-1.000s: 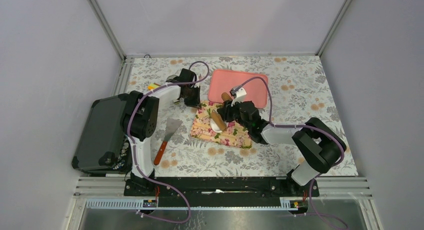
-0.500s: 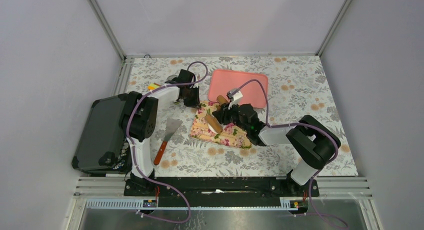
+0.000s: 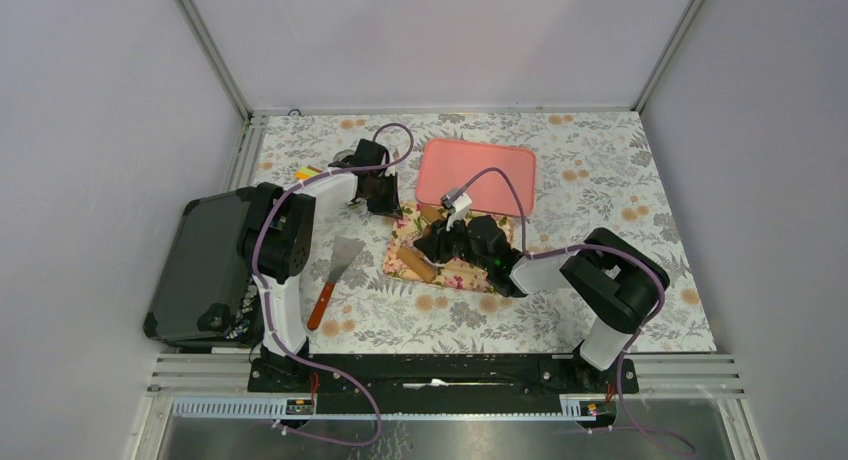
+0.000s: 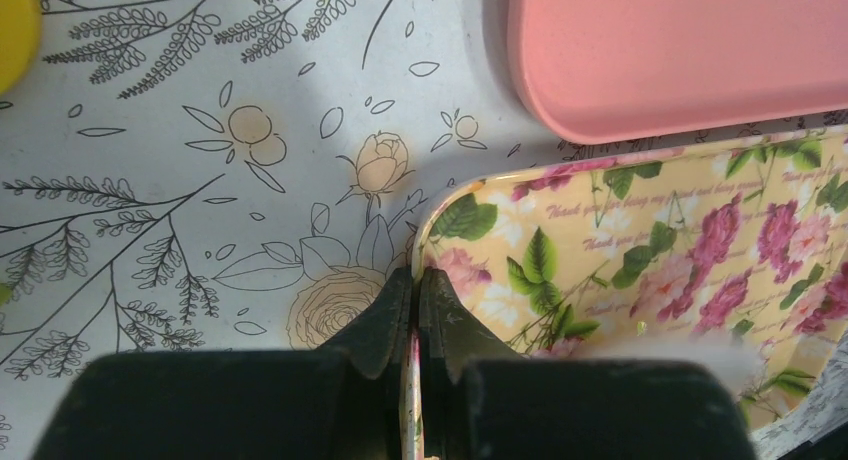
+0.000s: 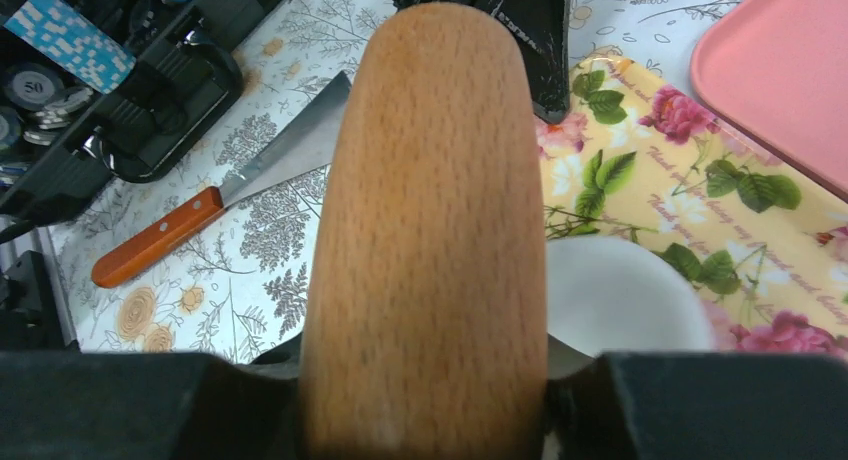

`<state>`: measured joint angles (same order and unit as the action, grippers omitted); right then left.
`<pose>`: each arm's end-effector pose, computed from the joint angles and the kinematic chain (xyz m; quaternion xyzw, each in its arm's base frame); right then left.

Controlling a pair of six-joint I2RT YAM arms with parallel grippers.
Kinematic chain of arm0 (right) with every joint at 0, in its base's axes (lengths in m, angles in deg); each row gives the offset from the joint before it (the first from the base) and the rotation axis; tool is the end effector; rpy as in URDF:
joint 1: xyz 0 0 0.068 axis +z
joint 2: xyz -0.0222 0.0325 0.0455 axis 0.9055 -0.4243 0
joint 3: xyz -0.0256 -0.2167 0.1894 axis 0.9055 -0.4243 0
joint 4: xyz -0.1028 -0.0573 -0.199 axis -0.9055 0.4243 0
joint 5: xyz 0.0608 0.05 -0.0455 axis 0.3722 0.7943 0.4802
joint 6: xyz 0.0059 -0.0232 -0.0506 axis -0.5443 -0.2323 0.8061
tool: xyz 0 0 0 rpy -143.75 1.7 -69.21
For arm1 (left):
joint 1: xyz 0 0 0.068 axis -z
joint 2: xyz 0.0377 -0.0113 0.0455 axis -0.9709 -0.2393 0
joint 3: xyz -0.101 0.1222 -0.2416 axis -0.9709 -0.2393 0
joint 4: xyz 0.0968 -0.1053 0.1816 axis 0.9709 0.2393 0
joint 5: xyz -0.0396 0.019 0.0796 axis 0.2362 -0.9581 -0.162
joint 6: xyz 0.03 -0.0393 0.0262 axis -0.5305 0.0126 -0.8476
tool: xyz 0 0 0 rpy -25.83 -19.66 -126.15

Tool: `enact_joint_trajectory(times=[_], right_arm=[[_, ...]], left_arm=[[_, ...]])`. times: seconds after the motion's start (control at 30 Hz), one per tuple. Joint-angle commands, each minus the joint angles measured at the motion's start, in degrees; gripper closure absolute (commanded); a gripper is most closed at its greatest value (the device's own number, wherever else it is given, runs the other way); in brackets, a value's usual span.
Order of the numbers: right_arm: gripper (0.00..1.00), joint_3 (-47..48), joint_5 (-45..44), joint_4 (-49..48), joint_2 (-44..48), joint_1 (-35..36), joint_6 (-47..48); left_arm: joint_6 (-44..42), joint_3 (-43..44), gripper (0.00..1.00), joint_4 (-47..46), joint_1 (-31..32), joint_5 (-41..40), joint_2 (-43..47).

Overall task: Roll out the dumpling wrappers from the dough
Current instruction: Flatten out the dough on the work surface.

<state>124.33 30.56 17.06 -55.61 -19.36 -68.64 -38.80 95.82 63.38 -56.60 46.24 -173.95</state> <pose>0.2212 0.2325 0.2113 -0.2261 0.7293 0.3772 0.5240 0.3680 -0.1417 0.1863 0.0442 0.9586 -0.2040 0.1938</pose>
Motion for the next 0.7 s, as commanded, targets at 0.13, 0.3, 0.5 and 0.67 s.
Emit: enact_joint_trajectory(times=[0.13, 0.3, 0.5, 0.67], right_arm=[[1.0, 0.3, 1.1, 19.2, 0.2, 0.2, 7.0], [1.0, 8.3, 9.7, 29.8, 6.7, -0.6, 11.7], [1.0, 9.5, 11.0, 37.2, 13.1, -4.7, 20.6], [1.0, 7.5, 12.6, 40.2, 19.6, -10.7, 23.8]], left_arm=[[-0.3, -3.0, 1.0, 5.4, -0.7, -2.9, -1.3], [0.7, -4.1, 1.0, 5.0, -0.8, -1.1, -0.8], [2.2, -6.1, 0.88, 5.3, -0.3, 1.3, 2.4], [1.7, -6.9, 0.41, 5.5, 1.0, 2.4, 7.0]])
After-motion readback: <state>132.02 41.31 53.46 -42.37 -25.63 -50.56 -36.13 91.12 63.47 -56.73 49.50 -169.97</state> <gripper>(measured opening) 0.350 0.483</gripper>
